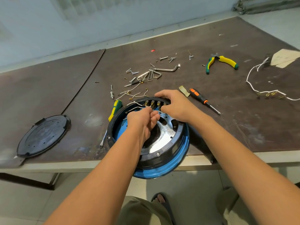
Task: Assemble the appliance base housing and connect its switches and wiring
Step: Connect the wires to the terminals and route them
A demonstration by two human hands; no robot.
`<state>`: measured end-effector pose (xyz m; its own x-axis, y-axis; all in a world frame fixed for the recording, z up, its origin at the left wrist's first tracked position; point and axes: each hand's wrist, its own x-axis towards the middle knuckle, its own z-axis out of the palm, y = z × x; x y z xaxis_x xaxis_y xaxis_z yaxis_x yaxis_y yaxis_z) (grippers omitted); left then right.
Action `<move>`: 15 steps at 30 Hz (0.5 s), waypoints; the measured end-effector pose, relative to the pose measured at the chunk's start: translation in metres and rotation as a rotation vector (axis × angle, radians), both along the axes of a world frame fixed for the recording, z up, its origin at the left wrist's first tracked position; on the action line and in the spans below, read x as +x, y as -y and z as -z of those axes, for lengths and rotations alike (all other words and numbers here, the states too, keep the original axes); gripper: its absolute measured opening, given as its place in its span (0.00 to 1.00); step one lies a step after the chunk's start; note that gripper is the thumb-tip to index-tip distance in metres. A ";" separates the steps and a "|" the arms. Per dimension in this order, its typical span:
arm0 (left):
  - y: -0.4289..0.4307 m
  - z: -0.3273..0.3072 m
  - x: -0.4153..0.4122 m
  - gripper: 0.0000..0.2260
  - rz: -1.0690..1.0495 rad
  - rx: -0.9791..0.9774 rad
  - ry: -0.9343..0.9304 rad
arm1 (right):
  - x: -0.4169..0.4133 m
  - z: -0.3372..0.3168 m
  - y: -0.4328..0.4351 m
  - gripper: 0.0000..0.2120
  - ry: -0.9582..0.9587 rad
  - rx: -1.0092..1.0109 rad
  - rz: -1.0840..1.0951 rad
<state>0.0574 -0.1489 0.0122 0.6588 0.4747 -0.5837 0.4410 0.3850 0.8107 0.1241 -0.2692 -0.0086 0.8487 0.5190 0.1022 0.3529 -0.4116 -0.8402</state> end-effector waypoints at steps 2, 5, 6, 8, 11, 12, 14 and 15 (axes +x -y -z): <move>-0.001 0.001 0.001 0.07 -0.017 0.017 -0.007 | 0.000 0.000 0.000 0.27 0.007 -0.007 -0.004; -0.003 0.002 0.002 0.08 -0.005 0.010 -0.022 | 0.001 0.000 0.000 0.27 0.015 -0.015 -0.007; -0.004 0.002 0.003 0.08 0.002 0.003 -0.024 | 0.001 0.001 0.000 0.27 0.015 -0.019 -0.008; -0.005 0.002 0.003 0.07 0.015 -0.007 -0.027 | 0.002 0.001 0.000 0.27 0.008 -0.023 -0.011; -0.007 0.002 0.005 0.06 0.029 -0.020 -0.043 | 0.002 0.001 -0.001 0.27 -0.004 -0.020 -0.015; -0.007 0.002 0.005 0.06 0.031 -0.025 -0.048 | 0.002 0.001 -0.001 0.27 -0.006 -0.020 -0.017; -0.007 0.002 0.005 0.06 0.035 -0.028 -0.050 | 0.002 0.001 0.000 0.27 -0.009 -0.019 -0.019; -0.008 0.003 0.005 0.06 0.037 -0.026 -0.048 | 0.002 0.001 0.000 0.27 -0.007 -0.017 -0.020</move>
<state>0.0625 -0.1414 0.0097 0.6463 0.4348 -0.6271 0.4936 0.3886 0.7781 0.1261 -0.2689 -0.0092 0.8390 0.5372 0.0871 0.3549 -0.4188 -0.8359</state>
